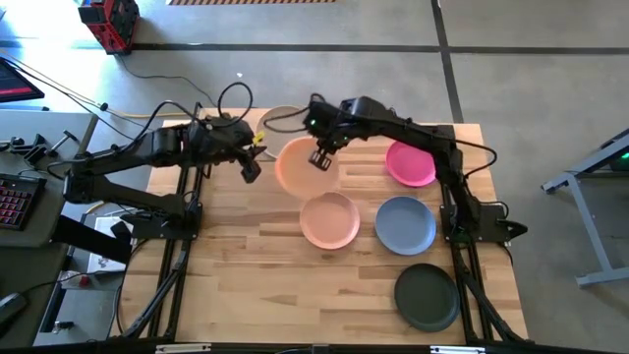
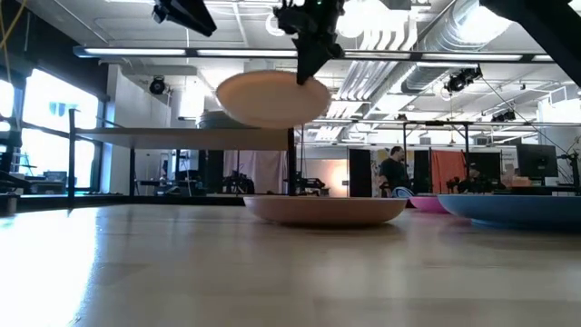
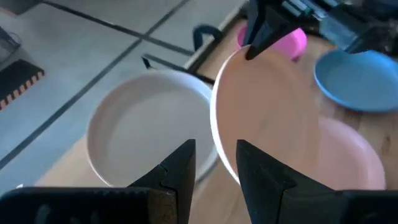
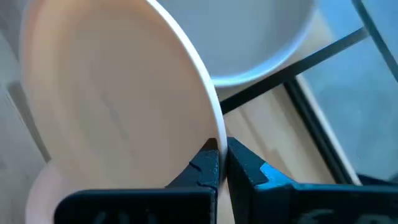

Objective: Place and stack plates onto a shelf
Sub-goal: Stack the white plate on top of the gray plate on the shelf

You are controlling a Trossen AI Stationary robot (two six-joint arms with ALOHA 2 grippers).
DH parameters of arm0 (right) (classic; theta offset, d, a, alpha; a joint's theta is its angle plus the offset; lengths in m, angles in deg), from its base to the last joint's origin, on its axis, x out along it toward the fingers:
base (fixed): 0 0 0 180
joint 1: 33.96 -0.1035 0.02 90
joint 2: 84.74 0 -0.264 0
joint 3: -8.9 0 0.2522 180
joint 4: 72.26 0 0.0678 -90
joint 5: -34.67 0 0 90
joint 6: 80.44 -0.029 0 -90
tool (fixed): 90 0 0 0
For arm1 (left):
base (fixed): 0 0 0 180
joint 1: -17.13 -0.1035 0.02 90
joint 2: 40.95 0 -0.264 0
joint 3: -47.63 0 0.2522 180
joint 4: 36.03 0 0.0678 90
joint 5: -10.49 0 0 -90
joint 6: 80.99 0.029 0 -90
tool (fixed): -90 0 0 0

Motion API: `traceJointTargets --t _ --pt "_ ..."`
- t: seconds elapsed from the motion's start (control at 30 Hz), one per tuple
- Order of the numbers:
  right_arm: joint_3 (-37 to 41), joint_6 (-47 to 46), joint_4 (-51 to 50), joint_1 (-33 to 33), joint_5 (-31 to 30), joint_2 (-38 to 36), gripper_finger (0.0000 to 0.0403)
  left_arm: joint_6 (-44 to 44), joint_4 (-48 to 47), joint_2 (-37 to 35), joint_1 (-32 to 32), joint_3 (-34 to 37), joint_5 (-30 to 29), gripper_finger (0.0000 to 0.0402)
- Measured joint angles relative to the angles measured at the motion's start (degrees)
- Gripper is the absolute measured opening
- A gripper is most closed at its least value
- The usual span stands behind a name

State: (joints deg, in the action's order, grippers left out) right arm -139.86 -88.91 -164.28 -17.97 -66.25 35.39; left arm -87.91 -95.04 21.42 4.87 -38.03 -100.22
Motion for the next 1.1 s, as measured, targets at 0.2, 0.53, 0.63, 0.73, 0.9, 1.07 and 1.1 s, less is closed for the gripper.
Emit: traceJointTargets --t 0.2,0.53,0.63,0.73,0.9,1.07,1.1 --pt "-0.02 2.04 4.72 2.37 -4.5 -2.51 0.0 -0.29 5.63 0.03 -3.32 0.0 -0.07 0.0106" --pt "-0.02 6.01 11.0 4.93 -5.27 -3.2 0.0 -1.56 11.0 3.4 -5.95 -0.01 -0.11 0.0106" --pt "-0.02 7.07 10.95 5.07 -5.11 -3.2 0.0 -3.43 11.03 5.01 -7.05 0.0 -0.78 0.0106" --pt "-0.02 7.87 10.97 5.05 -5.05 -3.2 0.0 -3.98 10.99 6.56 -8.32 0.01 -0.98 0.0106" --pt "-0.02 8.75 11.98 5.05 -4.63 -3.22 0.0 -4.0 11.38 8.19 -9.91 0.02 -1.02 0.0106" --pt "-0.02 8.96 12.75 5.05 -2.4 -3.22 0.0 -5.01 11.37 9.32 -11.59 0.02 -0.05 0.0106" --pt "-0.01 8.96 12.79 5.05 -2.16 -3.22 0.0 -5.03 11.41 9.46 -11.94 0.02 0.53 0.0106"
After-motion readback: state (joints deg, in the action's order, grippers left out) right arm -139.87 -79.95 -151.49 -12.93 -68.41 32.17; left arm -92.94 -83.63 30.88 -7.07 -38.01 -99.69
